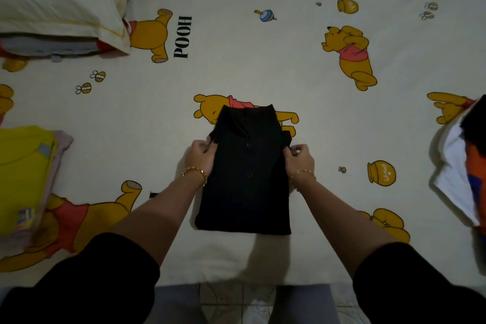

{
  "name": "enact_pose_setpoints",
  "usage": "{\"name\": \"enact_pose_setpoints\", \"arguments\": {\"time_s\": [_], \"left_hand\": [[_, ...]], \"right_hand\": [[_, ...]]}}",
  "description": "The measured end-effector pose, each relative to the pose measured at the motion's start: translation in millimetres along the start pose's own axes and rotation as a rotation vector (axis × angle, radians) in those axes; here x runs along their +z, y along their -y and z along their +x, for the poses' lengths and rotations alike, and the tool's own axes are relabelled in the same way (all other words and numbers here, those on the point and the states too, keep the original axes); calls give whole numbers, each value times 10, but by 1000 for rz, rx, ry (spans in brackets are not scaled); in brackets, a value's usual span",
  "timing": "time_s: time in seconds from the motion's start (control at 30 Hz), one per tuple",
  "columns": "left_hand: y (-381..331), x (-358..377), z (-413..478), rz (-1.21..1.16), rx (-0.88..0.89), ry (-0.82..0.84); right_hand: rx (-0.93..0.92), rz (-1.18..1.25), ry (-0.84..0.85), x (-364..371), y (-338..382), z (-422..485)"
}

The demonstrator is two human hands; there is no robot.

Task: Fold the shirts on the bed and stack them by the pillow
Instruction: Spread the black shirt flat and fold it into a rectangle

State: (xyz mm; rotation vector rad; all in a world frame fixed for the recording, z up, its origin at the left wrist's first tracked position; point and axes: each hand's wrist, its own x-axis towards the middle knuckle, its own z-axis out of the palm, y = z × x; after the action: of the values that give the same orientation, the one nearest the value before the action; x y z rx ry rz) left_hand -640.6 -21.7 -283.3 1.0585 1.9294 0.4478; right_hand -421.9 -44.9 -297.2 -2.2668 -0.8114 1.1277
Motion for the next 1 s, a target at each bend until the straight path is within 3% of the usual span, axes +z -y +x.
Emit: {"name": "enact_pose_setpoints", "arguments": {"time_s": [0.27,0.43,0.6,0.77,0.87,1.0], "left_hand": [[464,50,-658,-16,123,-29],[340,48,-715,-198,18,-17],[615,65,-885,-217,-71,-57],[837,14,-1045,-301,-14,-162],[852,36,-1091,-280,13,-176],[970,77,-1115,-152,-18,-108]], "right_hand": [[-43,36,49,33,-409,-636],[-38,189,-11,-17,-411,-724],[105,120,-11,-41,-620,-861],[35,35,-47,-61,-777,-1009],[-17,52,-126,-55,-781,-1082],[79,24,-48,-16,-863,-1135]]}}
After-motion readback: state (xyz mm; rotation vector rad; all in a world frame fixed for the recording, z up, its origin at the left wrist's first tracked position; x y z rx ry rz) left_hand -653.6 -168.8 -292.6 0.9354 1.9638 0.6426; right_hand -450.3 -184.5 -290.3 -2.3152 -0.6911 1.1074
